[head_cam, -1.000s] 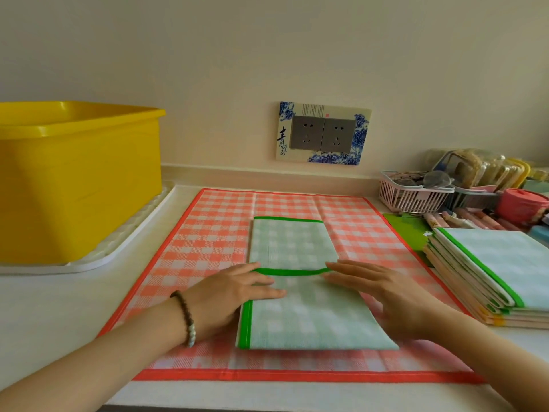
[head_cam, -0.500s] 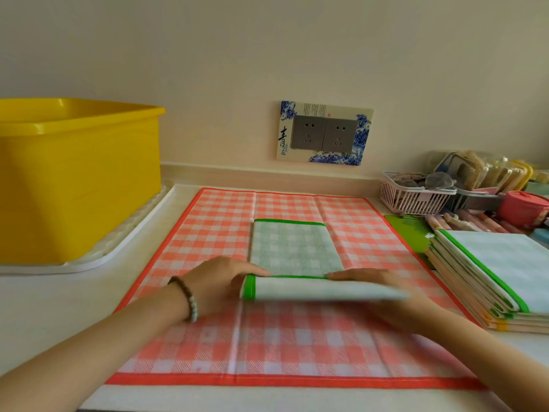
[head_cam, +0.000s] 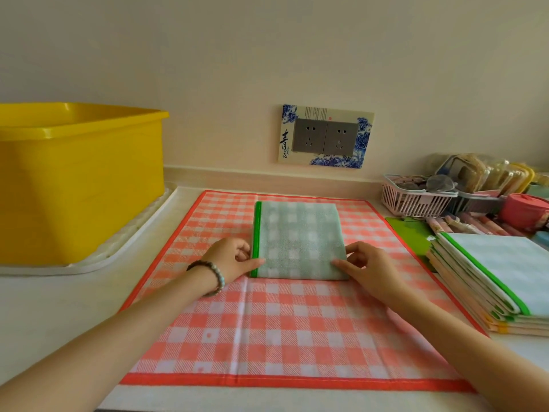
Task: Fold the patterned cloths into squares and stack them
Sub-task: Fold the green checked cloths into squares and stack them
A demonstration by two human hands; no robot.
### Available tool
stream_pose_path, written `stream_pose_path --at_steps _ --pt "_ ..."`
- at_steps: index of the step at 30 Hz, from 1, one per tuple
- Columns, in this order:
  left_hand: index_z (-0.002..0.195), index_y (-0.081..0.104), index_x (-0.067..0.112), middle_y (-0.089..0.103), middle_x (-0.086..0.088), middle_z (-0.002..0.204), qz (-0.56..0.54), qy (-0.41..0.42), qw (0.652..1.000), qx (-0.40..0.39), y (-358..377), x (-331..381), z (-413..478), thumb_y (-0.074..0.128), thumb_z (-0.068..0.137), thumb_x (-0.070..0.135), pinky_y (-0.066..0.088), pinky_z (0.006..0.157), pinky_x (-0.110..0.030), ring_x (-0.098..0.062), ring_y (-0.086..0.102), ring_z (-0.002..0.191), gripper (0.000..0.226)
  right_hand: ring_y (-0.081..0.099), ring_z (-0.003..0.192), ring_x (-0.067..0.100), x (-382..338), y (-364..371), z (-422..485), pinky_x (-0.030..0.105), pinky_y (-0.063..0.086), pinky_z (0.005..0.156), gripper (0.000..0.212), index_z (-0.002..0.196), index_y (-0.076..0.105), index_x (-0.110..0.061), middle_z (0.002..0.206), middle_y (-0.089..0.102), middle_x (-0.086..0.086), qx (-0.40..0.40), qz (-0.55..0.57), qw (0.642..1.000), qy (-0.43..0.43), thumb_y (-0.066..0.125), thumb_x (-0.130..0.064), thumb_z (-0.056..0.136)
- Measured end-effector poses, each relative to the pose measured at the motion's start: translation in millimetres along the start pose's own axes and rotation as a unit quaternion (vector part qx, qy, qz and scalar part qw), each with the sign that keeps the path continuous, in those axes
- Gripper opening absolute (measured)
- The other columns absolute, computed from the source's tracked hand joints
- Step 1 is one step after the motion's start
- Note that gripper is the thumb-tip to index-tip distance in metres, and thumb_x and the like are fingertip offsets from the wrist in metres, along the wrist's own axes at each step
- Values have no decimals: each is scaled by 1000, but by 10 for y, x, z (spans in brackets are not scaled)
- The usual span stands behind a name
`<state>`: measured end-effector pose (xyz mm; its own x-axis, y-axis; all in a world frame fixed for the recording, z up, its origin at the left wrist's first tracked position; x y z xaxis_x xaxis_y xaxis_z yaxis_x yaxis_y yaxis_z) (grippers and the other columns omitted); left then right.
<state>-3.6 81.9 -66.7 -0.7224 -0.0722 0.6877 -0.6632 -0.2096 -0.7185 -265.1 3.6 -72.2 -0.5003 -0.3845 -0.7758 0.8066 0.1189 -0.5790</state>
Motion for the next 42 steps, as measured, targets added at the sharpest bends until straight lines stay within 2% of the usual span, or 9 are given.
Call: stream_pose_path --at_steps 6,9,11,14,22,31,34,37,42 --pt "136 34 16 63 6 86 68 -32 997 -12 -28 47 51 67 80 44 50 76 -26 -11 61 80 71 50 67 10 -30 -3 60 21 39 58 34 98 50 -18 82 56 -3 3 -73 997 35 75 -26 77" --pt "141 28 20 53 5 108 126 4 992 16 -61 148 57 58 88 43 49 71 -22 -12 57 92 66 50 72 6 -148 8 66 17 37 60 29 105 51 -21 101 53 -3 21 -129 991 -18 69 -25 83" --pt "145 25 21 41 -1 137 127 46 990 30 -24 233 86 47 95 37 46 95 -29 -16 47 121 57 55 89 10 -307 62 81 18 41 72 27 115 54 -20 117 50 -2 34 -146 987 -66 61 -26 89" --pt "149 18 20 16 1 156 161 78 984 -11 123 304 162 31 101 33 17 115 -33 -16 14 144 52 48 120 16 -518 265 170 27 39 99 35 129 50 -18 137 45 -2 12 -179 979 -99 47 -29 96" --pt "150 6 16 1 0 159 276 25 958 -77 391 172 305 15 102 32 5 119 -36 -17 -1 146 52 11 145 18 -547 877 317 37 5 118 47 147 24 -12 157 16 3 -119 -311 939 -86 24 -24 102" --pt "150 3 15 0 0 159 349 25 930 -116 338 221 327 15 101 35 6 119 -37 -17 0 146 55 -1 146 11 -242 672 339 31 -3 118 61 151 7 -18 159 3 -2 -168 -358 917 -50 18 -48 100" --pt "147 23 12 19 -6 155 352 18 926 -133 265 277 388 20 100 38 19 116 -40 -22 19 142 53 -5 146 12 -147 553 357 32 -4 119 66 151 3 -17 159 -2 -2 -172 -358 918 -10 17 -53 98" --pt "114 52 8 51 -11 123 348 26 935 -65 186 400 531 21 100 40 42 96 -39 -25 48 110 47 -6 146 13 -145 548 352 32 -3 119 68 151 1 -15 159 -3 -1 -177 -350 920 -2 17 -53 98" --pt "147 19 13 21 -7 153 306 58 948 -64 369 281 718 21 100 39 21 115 -40 -23 20 141 53 -6 146 14 -157 552 349 32 -4 119 68 151 1 -14 159 -3 1 -178 -350 920 -4 17 -53 98"
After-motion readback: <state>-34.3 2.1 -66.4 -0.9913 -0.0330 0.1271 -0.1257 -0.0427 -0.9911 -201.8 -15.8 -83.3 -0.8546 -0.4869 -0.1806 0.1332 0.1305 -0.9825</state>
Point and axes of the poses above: each hand's wrist, its own z-axis towards the middle knuckle, its own y-axis out of the palm, x = y × z, the point moved 2 cm from there along z, towards the middle knuckle
